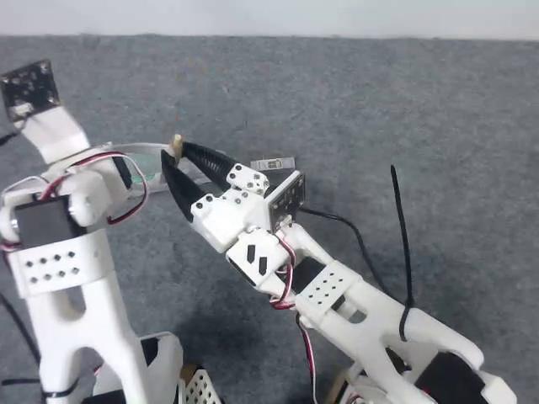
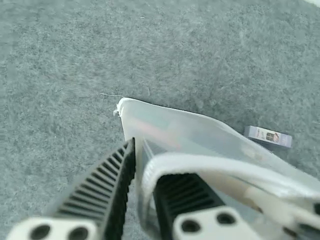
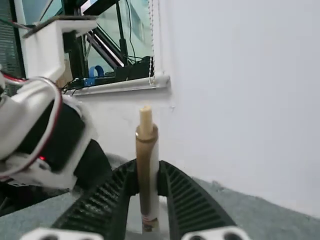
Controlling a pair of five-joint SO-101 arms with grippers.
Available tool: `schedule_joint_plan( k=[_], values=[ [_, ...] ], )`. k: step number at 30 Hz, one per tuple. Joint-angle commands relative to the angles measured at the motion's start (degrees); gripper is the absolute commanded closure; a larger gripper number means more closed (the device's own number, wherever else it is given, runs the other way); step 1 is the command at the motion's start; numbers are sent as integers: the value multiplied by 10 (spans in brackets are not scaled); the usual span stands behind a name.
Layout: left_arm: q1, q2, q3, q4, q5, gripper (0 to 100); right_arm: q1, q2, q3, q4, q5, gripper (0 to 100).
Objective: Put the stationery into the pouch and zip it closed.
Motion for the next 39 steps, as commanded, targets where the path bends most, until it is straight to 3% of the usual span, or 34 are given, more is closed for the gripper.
schedule_joint_plan(
  k=[1, 4, 10, 19, 24, 30, 39],
  values=[
    [-17, -2, 5, -36, 11, 989, -11, 0, -3, 29, 11, 991],
    [-18, -4, 16, -48, 11, 989, -11, 0, -4, 75, 11, 966],
    [-18, -4, 17, -48, 11, 989, -12, -7, -4, 103, 11, 794],
    [-19, -3, 17, -48, 11, 989, -28, -10, -1, 124, 36, 793],
    [-19, -2, 18, -48, 11, 989, -27, -101, 34, 124, 45, 794],
    [-19, -2, 18, -47, 11, 989, -27, -143, 40, 152, 42, 922],
    [-19, -1, 18, -47, 11, 989, -19, -84, 6, 135, 42, 928]
  ],
)
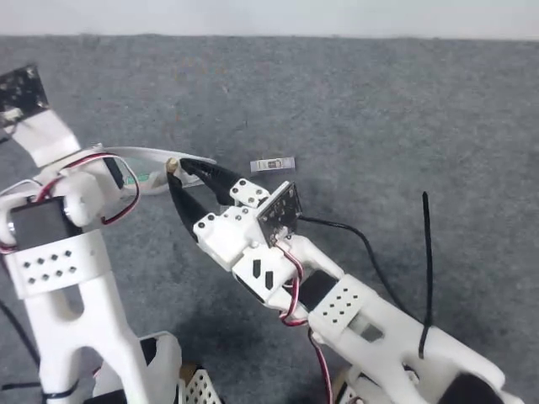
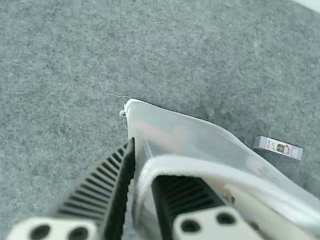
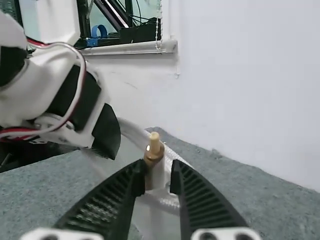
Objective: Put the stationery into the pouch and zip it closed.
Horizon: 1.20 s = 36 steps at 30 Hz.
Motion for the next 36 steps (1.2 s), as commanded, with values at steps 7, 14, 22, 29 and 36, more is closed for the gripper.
schedule_joint_plan(
  k=[7, 14, 22, 29, 36],
  values=[
    [-1, -1, -7, -20, 11, 989, 0, -7, -38, -11, 5, 821],
    [-1, -1, -7, -19, 11, 989, -9, 54, -98, -11, 6, 864],
    [-1, -4, 3, -27, 11, 989, 7, 45, -93, -12, 10, 985],
    [-1, -4, 5, -29, 11, 989, 9, -95, -26, -8, -8, 992],
    [-1, -4, 5, -28, 11, 989, 13, -57, -69, 112, -92, 961]
  ],
)
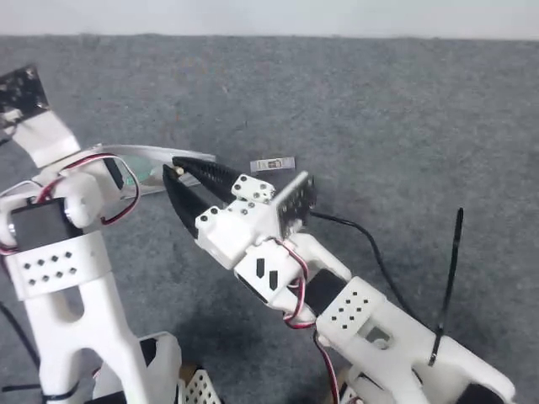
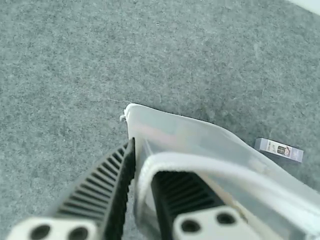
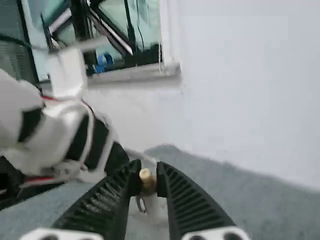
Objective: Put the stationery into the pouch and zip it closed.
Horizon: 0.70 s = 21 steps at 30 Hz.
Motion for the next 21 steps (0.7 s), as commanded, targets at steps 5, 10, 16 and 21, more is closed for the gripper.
schedule_joint_plan(
  k=[5, 10, 16, 21],
  values=[
    [-1, -3, -7, -18, 11, 989, 13, 50, -62, 50, -16, 793],
    [-1, -2, -7, -18, 11, 989, 13, 18, -50, 51, -16, 848],
    [-1, -1, -7, -18, 10, 989, 40, -94, -18, 51, 2, 913],
    [-2, 0, -7, -18, 10, 989, 108, -163, -11, 64, 0, 991]
  ],
)
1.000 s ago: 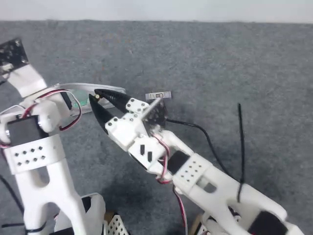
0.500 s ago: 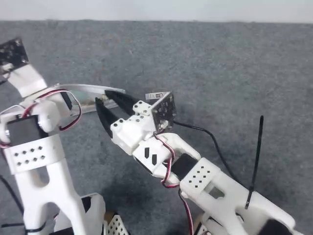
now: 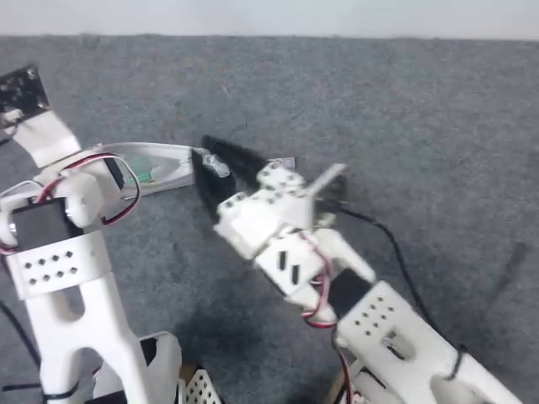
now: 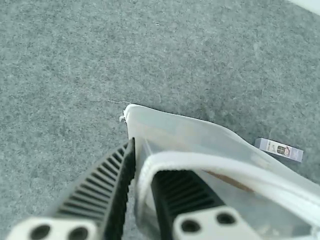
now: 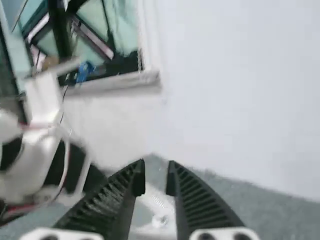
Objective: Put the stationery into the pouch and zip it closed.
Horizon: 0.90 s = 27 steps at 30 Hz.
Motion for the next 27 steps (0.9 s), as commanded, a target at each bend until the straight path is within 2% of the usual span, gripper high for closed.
schedule_joint_plan(
  k=[1, 4, 10, 14, 20, 27],
  values=[
    [-3, 0, -7, -17, 10, 989, 48, -52, -13, 27, 8, 994],
    [-4, 0, -7, -17, 10, 989, 59, -44, -30, 64, 7, 983],
    [-47, -3, -7, -18, 11, 989, 66, -5, -73, 132, 7, 983],
    [-65, 0, 1, -32, 27, 989, 104, 42, -123, 190, -46, 982],
    [-94, -2, 15, -49, 35, 989, 157, 174, -239, 300, -98, 982],
    [-96, -4, 15, -48, 35, 989, 168, 370, -345, 313, -106, 982]
  ],
)
